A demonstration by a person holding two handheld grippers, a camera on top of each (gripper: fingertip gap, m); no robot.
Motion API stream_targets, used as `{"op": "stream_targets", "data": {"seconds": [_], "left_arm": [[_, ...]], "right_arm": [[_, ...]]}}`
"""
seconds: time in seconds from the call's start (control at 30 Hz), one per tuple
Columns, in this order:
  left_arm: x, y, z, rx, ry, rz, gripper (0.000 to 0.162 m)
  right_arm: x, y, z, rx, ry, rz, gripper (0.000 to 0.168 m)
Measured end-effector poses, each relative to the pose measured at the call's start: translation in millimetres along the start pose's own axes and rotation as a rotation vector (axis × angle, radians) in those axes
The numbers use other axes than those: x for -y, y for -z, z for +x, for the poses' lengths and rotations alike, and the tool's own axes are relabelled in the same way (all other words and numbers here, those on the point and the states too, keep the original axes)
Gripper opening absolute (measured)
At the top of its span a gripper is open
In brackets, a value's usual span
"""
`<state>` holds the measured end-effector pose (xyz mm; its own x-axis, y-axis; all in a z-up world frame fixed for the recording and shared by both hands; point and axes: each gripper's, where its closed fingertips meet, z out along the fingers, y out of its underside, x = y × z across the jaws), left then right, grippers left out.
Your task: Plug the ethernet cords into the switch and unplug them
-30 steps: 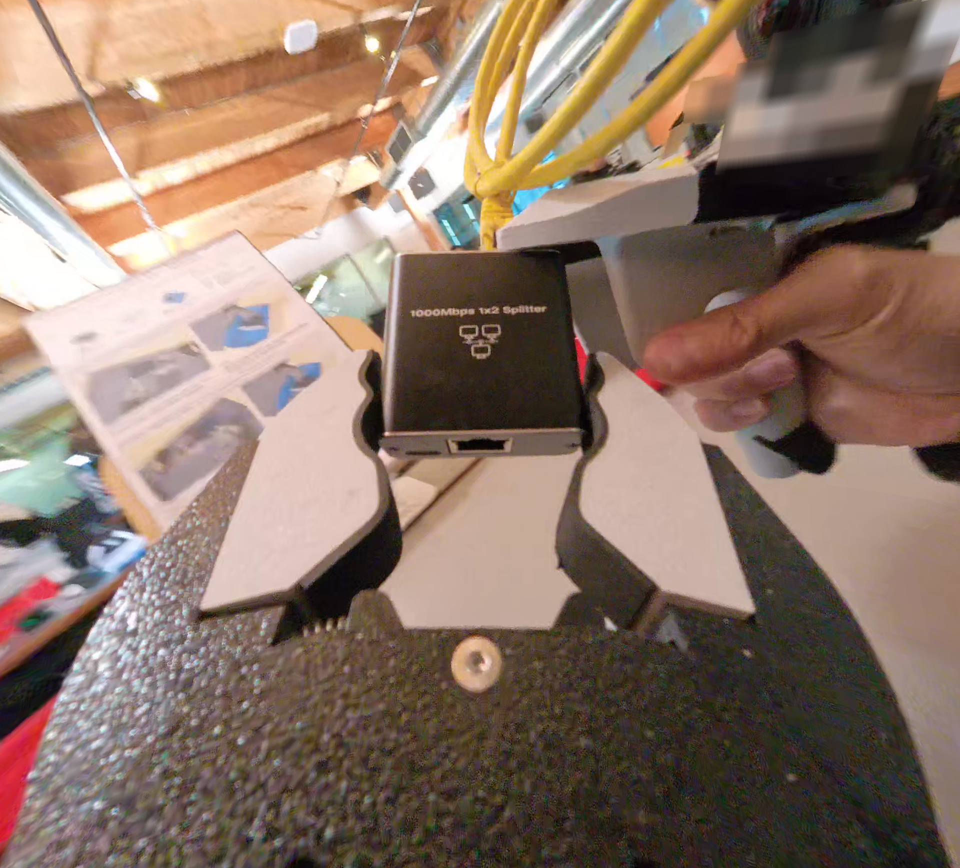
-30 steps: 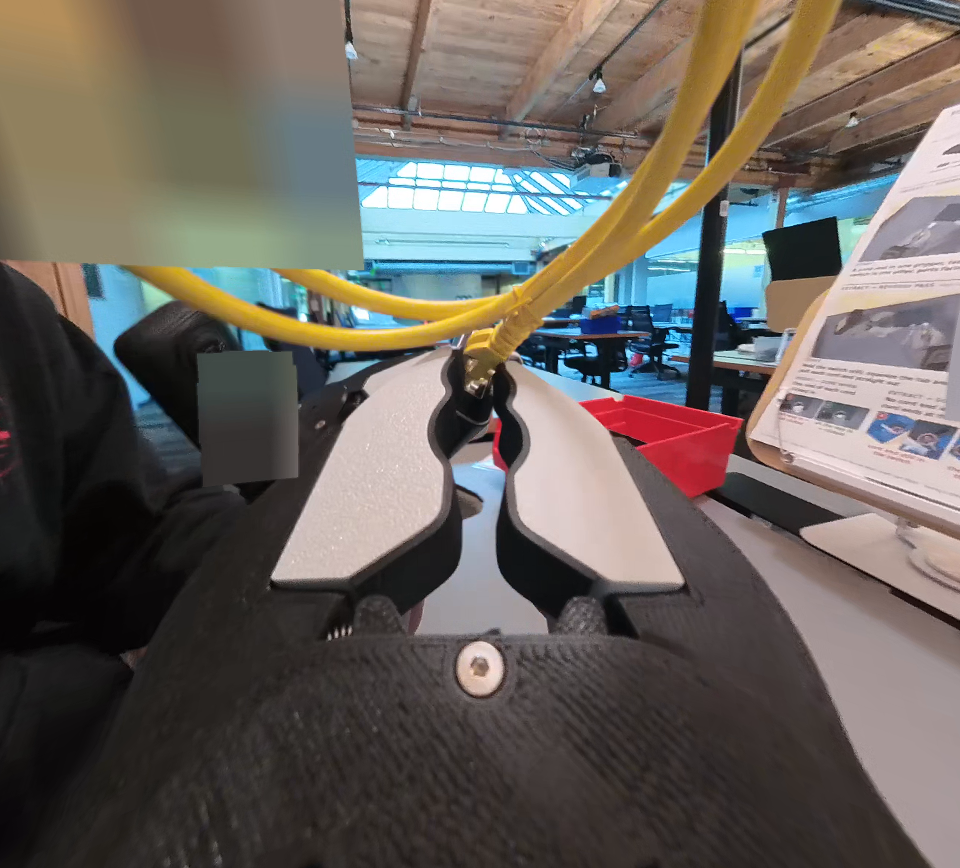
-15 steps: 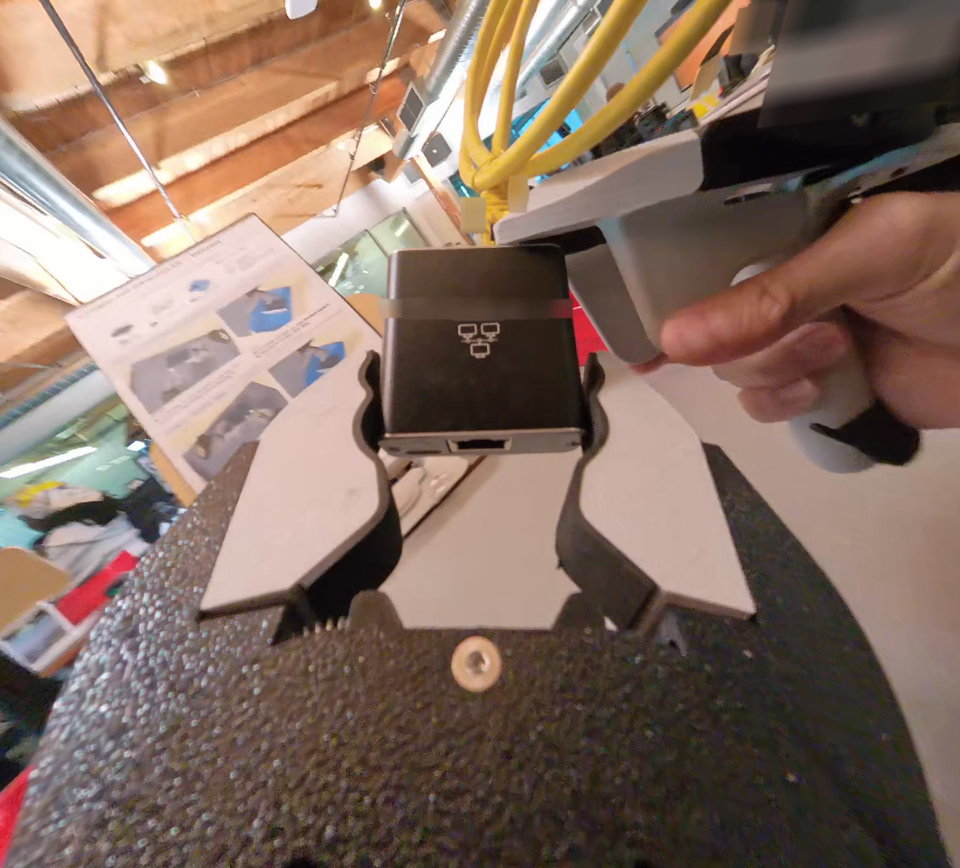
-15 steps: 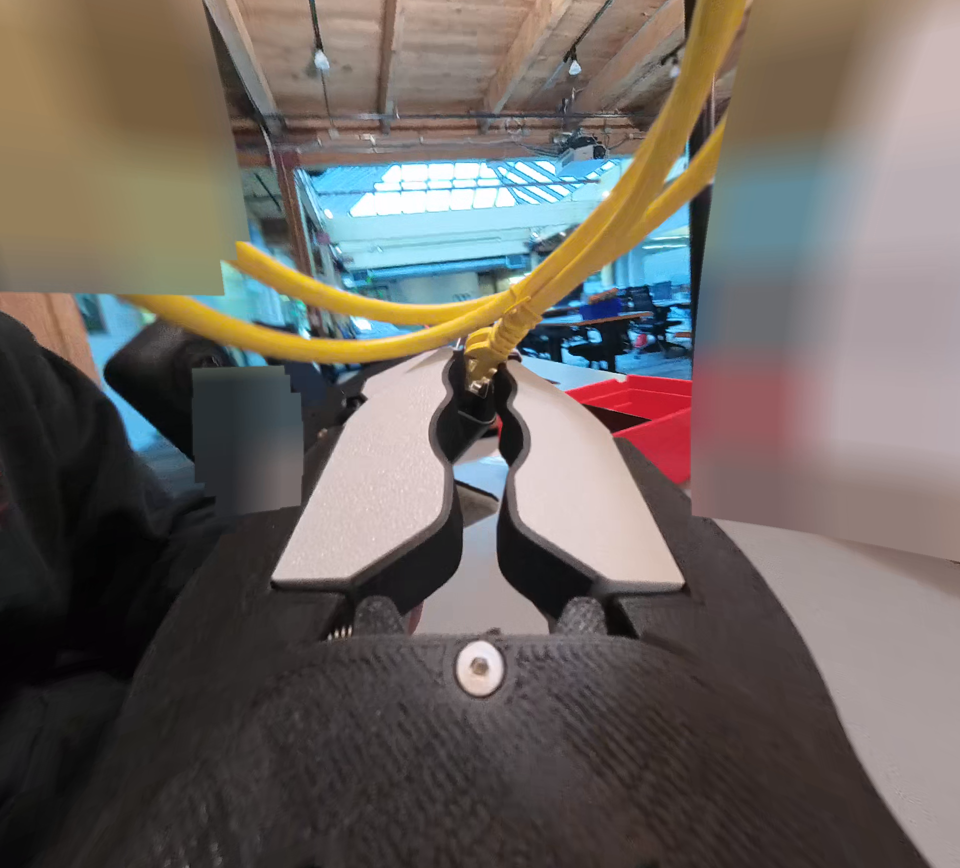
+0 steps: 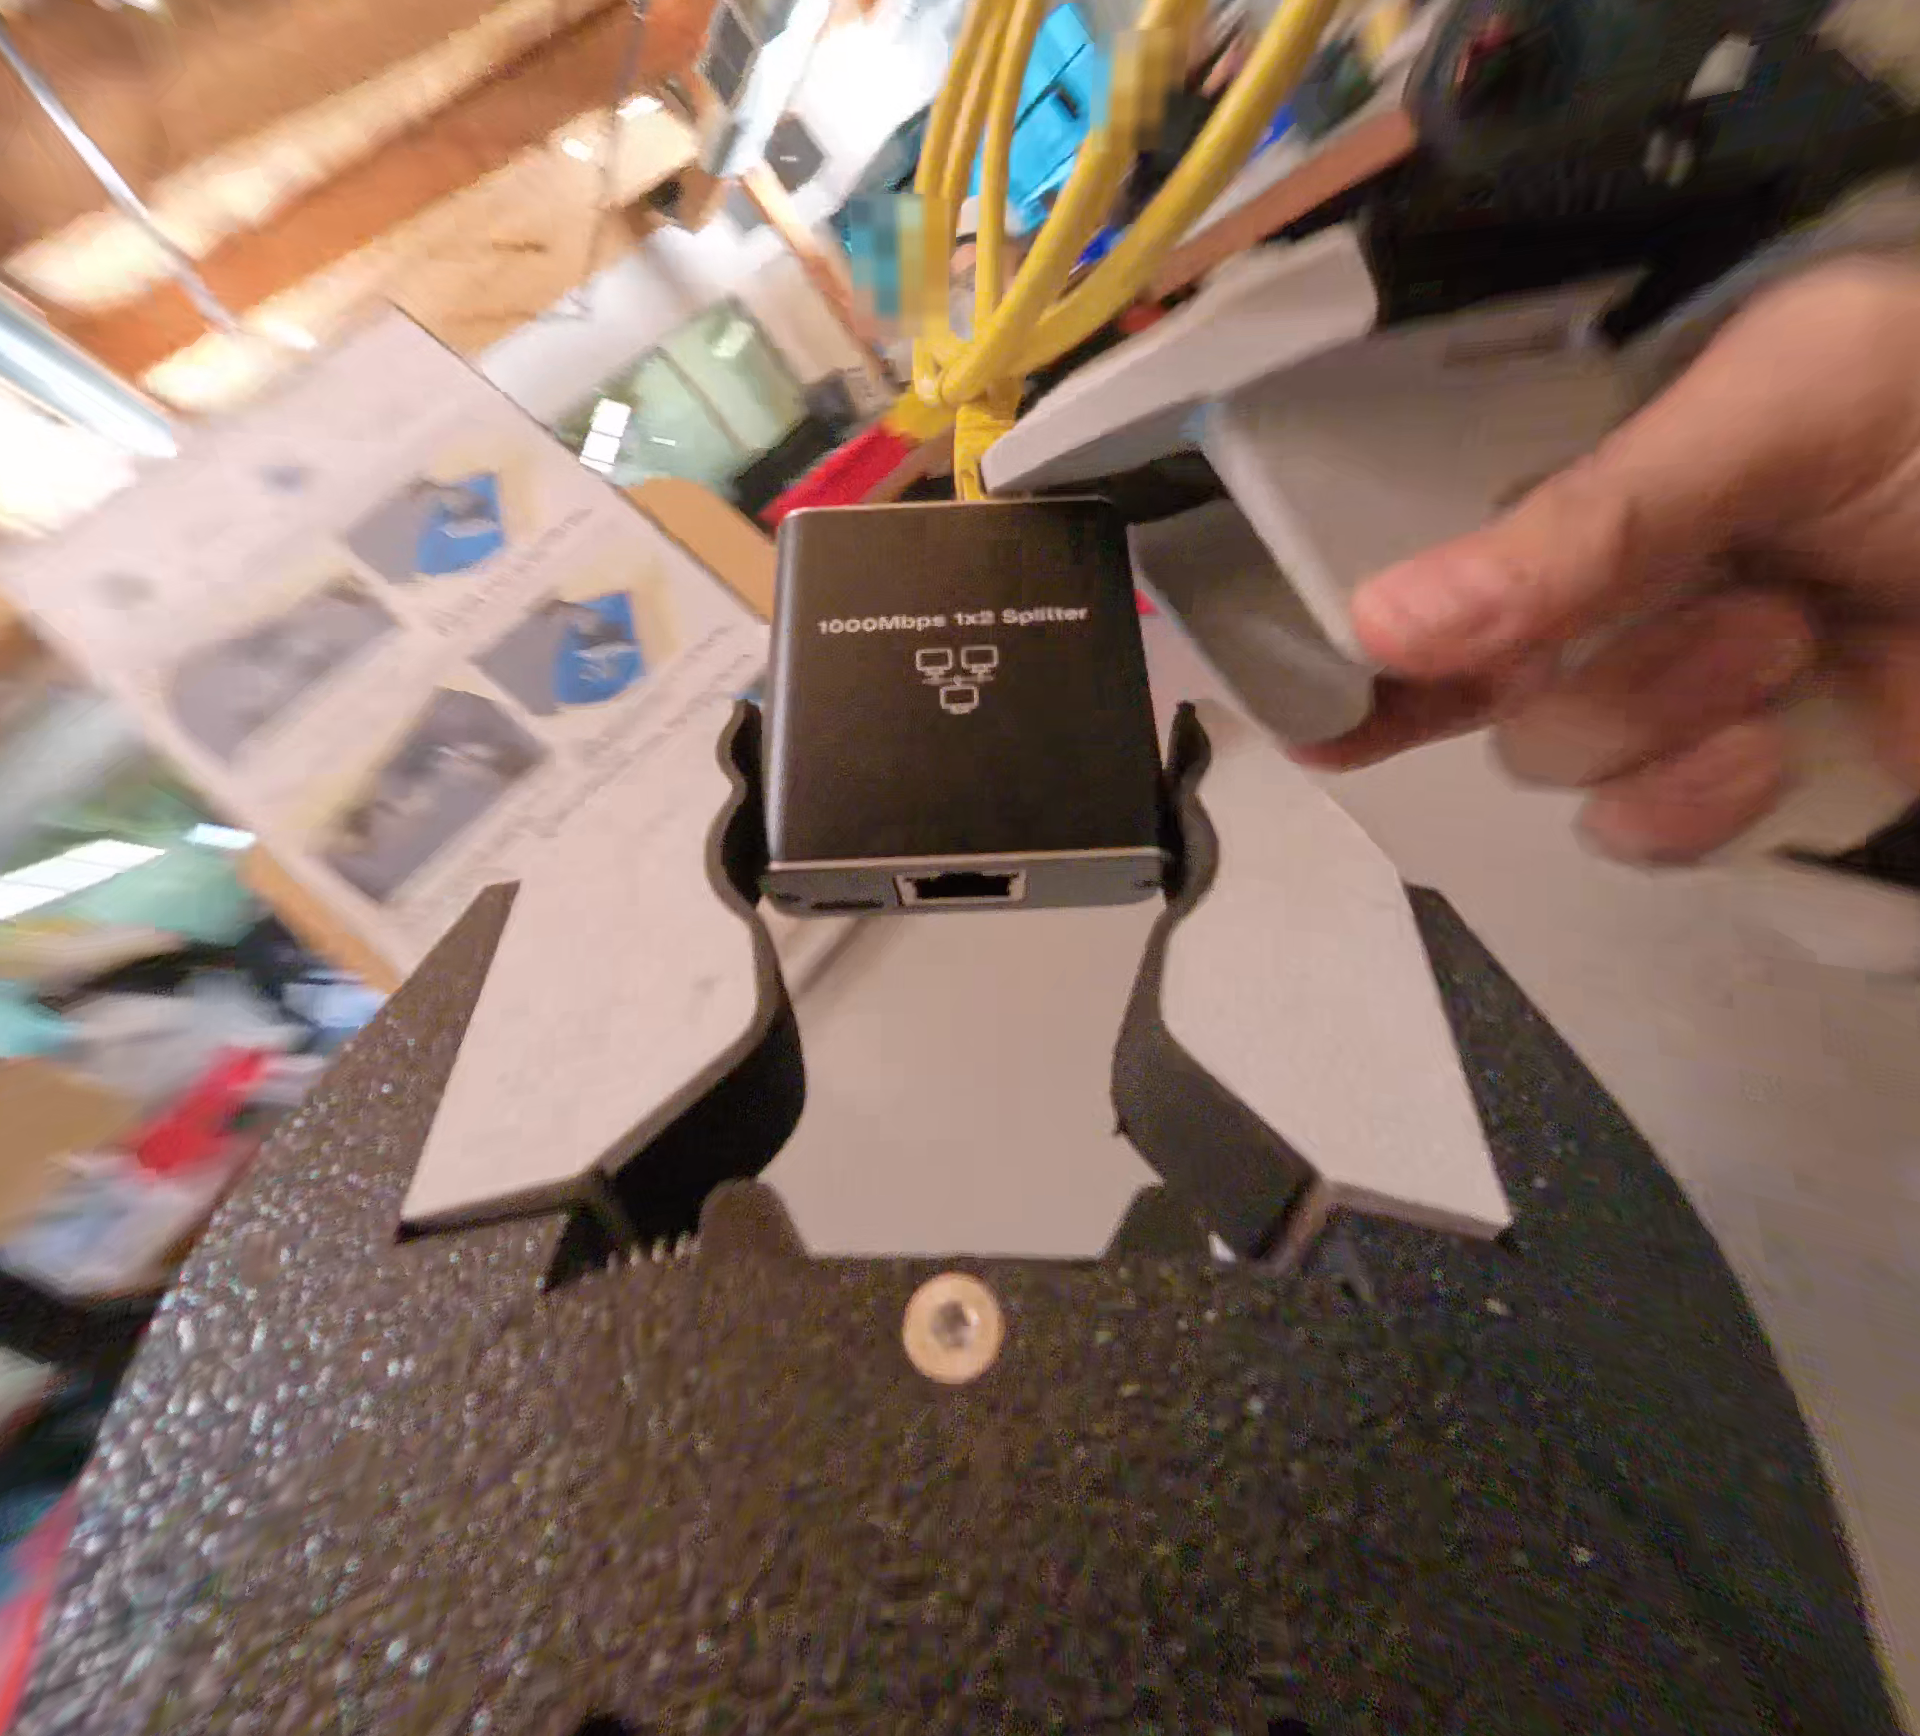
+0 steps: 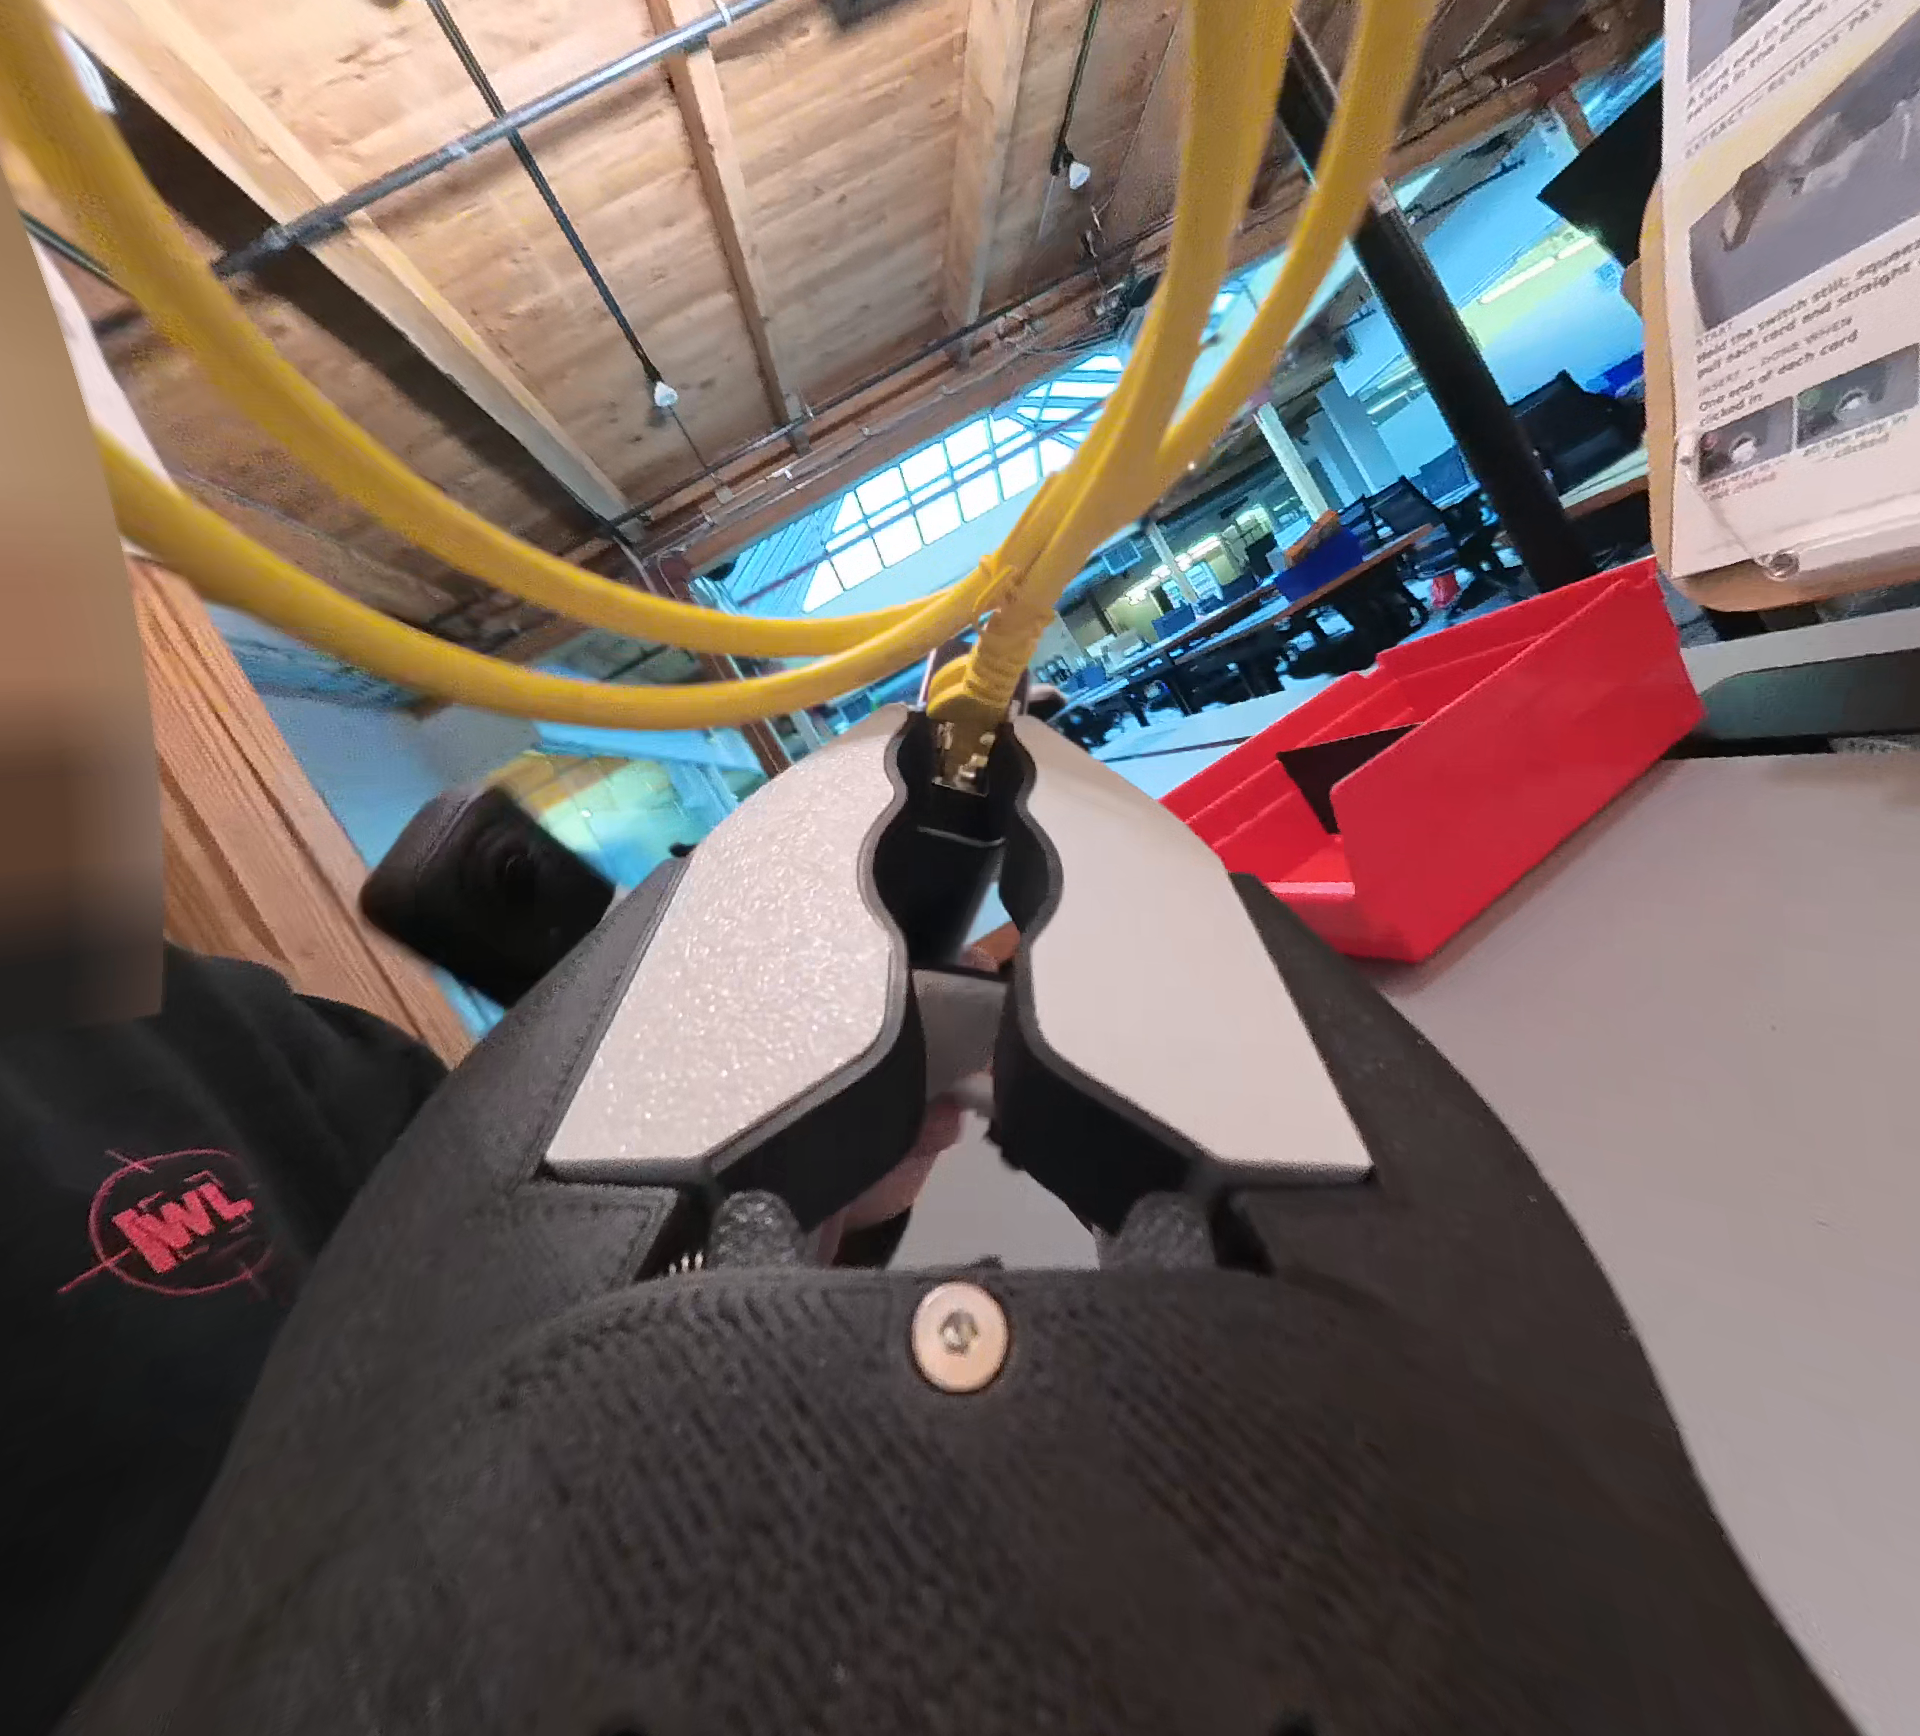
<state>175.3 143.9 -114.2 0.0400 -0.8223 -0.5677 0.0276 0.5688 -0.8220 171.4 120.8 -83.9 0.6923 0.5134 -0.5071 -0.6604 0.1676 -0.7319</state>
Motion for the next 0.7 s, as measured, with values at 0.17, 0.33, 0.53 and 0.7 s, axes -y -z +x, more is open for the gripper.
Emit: {"op": "stream_targets", "data": {"seconds": [0.17, 0.33, 0.53, 0.7], "left_arm": [[-11, -3, 1, -0.016, -0.009, -0.042, 0.074], [-18, -5, -3, 0.023, -0.145, -0.105, 0.075], [-21, -6, 4, -0.125, 0.103, -0.082, 0.074], [1, 3, -12, -0.007, -0.041, 0.04, 0.074]], "right_arm": [[-4, 2, 11, 0.004, -0.155, 0.046, 0.013], [-6, 4, 18, -0.008, -0.201, 0.049, 0.013], [-8, 4, 21, -0.055, -0.138, 0.015, 0.013], [-2, -7, -3, -0.002, 0.001, -0.01, 0.013]]}}
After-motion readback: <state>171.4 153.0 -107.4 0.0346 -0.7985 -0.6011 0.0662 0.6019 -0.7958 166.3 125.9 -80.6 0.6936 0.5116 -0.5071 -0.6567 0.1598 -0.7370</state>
